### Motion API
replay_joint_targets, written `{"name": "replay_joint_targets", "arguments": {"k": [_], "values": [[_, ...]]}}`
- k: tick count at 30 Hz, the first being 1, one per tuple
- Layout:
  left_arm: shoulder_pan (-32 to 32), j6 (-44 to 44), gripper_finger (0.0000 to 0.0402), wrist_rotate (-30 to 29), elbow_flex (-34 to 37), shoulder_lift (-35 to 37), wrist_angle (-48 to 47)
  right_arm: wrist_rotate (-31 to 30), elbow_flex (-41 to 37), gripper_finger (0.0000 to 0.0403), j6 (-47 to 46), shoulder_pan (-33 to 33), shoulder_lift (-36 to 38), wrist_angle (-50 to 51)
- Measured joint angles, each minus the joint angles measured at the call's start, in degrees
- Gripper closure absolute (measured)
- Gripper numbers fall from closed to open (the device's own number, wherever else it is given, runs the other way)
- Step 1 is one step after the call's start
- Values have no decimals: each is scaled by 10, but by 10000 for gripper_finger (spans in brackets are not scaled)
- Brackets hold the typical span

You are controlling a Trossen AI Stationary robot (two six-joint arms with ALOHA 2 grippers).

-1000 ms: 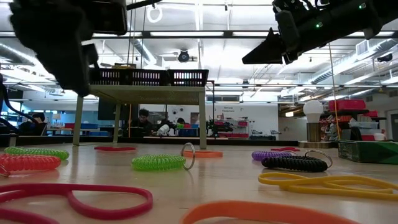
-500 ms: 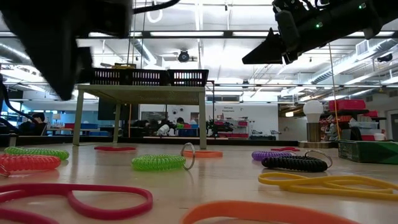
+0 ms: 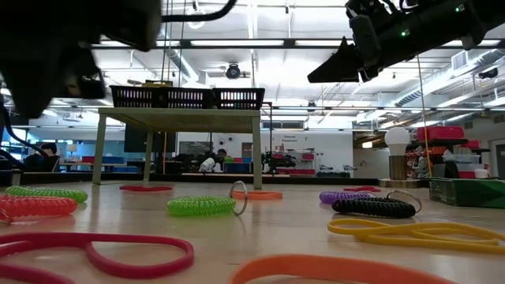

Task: Pick & Place Office Desk Supplies
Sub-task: Put the green spring keychain into the middle black bin on the shelf

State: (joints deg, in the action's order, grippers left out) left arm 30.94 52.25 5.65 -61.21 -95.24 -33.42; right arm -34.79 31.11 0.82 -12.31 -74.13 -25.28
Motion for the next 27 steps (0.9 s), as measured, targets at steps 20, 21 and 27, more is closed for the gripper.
{"name": "replay_joint_targets", "arguments": {"k": [20,21,27], "values": [[-22,-169,244,-118,-14,-43,-140,0,0,380,0,0,0,3],[-25,-180,247,-118,-14,-51,-144,0,0,380,0,0,0,3],[-26,-214,262,-130,-14,-85,-147,1,0,380,0,0,0,5]]}}
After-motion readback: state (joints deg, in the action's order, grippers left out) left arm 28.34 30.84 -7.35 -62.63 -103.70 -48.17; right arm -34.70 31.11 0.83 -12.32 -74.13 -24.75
